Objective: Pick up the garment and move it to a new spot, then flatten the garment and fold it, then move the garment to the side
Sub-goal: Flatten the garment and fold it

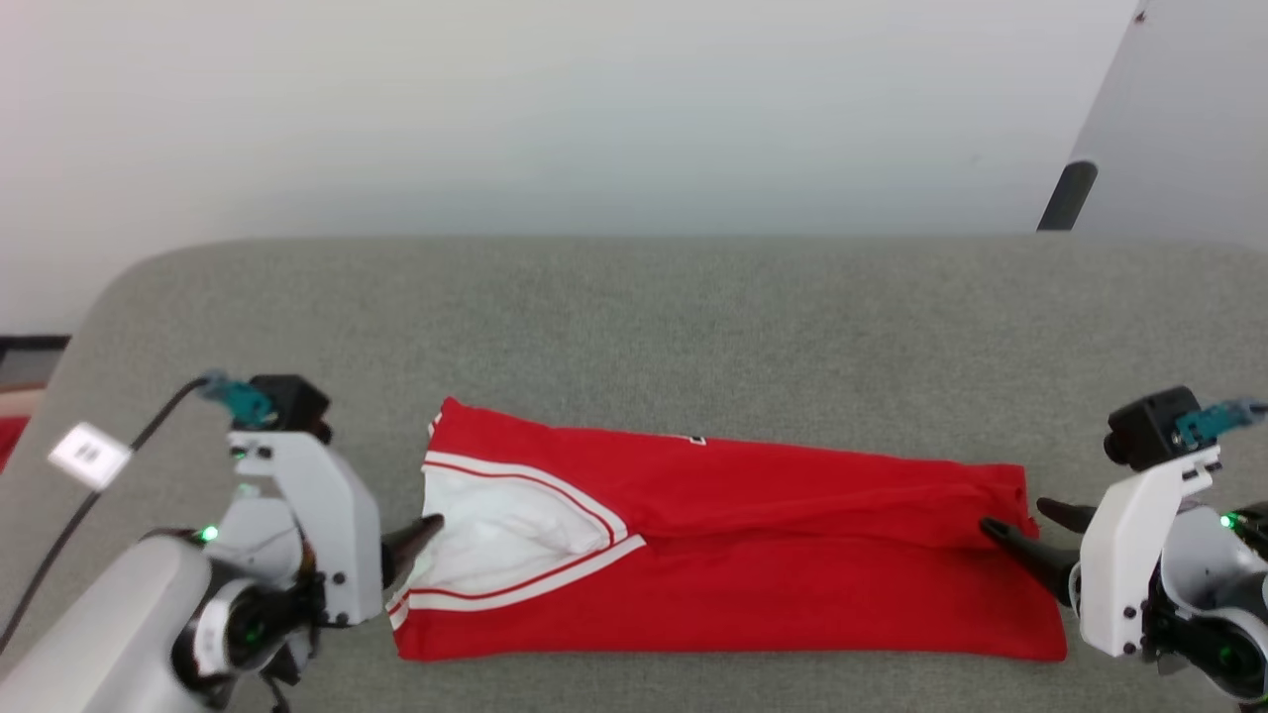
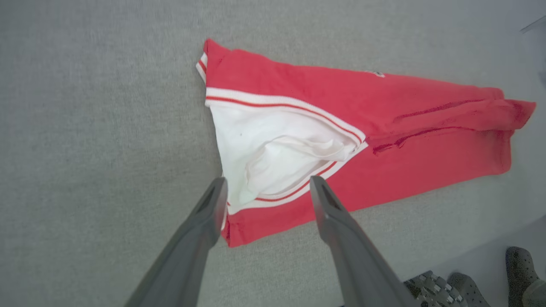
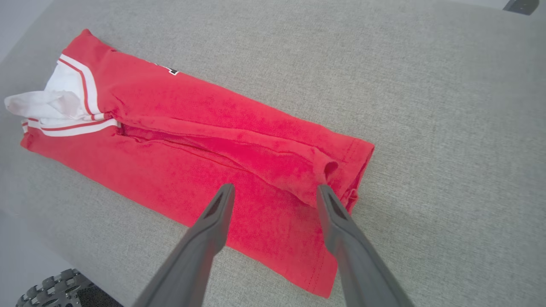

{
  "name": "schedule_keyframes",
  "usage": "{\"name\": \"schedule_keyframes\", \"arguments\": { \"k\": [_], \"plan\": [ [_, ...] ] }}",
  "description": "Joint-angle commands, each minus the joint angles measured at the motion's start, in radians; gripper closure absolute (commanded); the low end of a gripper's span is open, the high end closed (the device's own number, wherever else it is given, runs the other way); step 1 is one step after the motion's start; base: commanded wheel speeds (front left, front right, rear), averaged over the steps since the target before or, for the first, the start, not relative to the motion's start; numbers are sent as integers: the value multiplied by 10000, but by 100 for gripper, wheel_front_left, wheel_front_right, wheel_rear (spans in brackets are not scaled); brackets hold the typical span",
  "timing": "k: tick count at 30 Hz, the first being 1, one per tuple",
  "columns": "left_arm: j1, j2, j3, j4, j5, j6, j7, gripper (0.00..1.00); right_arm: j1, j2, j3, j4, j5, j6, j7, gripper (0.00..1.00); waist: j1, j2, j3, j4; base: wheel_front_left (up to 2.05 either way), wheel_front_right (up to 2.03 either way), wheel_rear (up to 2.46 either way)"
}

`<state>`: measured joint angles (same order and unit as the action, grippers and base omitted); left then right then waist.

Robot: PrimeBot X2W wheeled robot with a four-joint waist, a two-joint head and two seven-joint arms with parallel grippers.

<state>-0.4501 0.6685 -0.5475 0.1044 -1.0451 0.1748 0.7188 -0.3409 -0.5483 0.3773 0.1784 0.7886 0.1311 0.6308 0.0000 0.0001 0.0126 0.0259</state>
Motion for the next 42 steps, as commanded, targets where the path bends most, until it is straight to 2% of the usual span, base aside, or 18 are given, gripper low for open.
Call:
{"name": "schedule_keyframes", "arguments": {
  "k": [1,10,11,16,26,33,42],
  "plan": [
    [312,93,158,-156,139,-62,-424,0,273,63,-171,-114,-185,-8,-151,0,0,-1,-285,-89,0,0,0],
    [1878,55,1055,-727,632,-355,-3698,0,1415,489,-1447,-356,-977,-8,-1030,0,0,-1,-625,-62,0,0,0],
    [1878,55,1055,-727,632,-355,-3698,0,1415,489,-1447,-356,-977,-8,-1030,0,0,-1,-625,-62,0,0,0],
    [2551,-23,1556,-578,1023,-402,-5491,0,1907,650,-2060,-456,-1299,-8,-987,0,0,-1,-662,43,0,0,0],
    [3478,-203,2296,37,1560,-974,-8621,0,2304,832,-2938,-402,-1596,-8,-589,0,0,-1,-511,442,0,0,0],
    [3922,-614,2583,622,1502,-1231,-9542,0,2083,733,-3239,20,-1611,-8,-152,0,0,-1,-325,960,0,0,0],
    [3946,-1247,3131,1117,1821,-1608,-9825,0,1517,601,-3362,753,-1697,-8,471,0,0,-1,294,1615,0,0,0]
  ]
}}
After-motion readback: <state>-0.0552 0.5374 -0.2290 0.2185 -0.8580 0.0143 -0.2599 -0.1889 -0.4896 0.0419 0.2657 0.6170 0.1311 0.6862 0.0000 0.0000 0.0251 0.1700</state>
